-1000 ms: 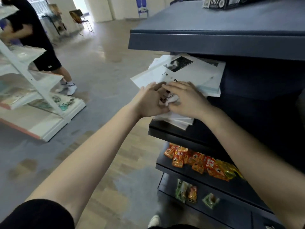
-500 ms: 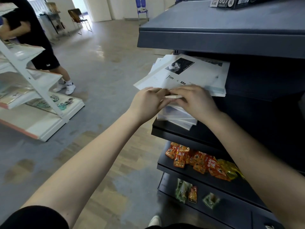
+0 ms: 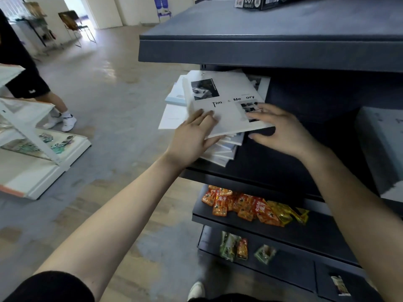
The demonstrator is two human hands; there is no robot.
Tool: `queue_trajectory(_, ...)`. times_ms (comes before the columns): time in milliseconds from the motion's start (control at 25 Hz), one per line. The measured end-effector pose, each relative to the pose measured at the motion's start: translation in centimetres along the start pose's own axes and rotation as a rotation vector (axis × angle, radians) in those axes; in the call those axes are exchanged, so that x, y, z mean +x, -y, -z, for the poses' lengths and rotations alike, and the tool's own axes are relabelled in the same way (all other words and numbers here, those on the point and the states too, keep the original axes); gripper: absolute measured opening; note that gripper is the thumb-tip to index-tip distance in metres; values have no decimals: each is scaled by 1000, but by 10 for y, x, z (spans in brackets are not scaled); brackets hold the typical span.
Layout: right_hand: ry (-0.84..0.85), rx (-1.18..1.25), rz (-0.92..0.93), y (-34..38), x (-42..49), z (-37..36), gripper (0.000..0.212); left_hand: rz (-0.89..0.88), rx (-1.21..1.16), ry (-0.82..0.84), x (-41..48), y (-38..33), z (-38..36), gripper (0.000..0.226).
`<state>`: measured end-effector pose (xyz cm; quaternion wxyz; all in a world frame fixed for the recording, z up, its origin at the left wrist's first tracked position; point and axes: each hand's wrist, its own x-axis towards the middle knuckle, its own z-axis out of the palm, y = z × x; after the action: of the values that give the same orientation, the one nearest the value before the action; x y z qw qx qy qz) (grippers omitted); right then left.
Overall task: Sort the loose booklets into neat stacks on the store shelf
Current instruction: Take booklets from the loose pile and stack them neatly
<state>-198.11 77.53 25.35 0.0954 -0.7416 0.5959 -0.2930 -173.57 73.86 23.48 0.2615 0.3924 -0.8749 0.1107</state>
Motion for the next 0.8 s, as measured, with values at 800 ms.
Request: queue_trajectory(800, -254, -72, 170, -60, -77, 45, 63, -373, -164, -223, 25, -90, -36, 36)
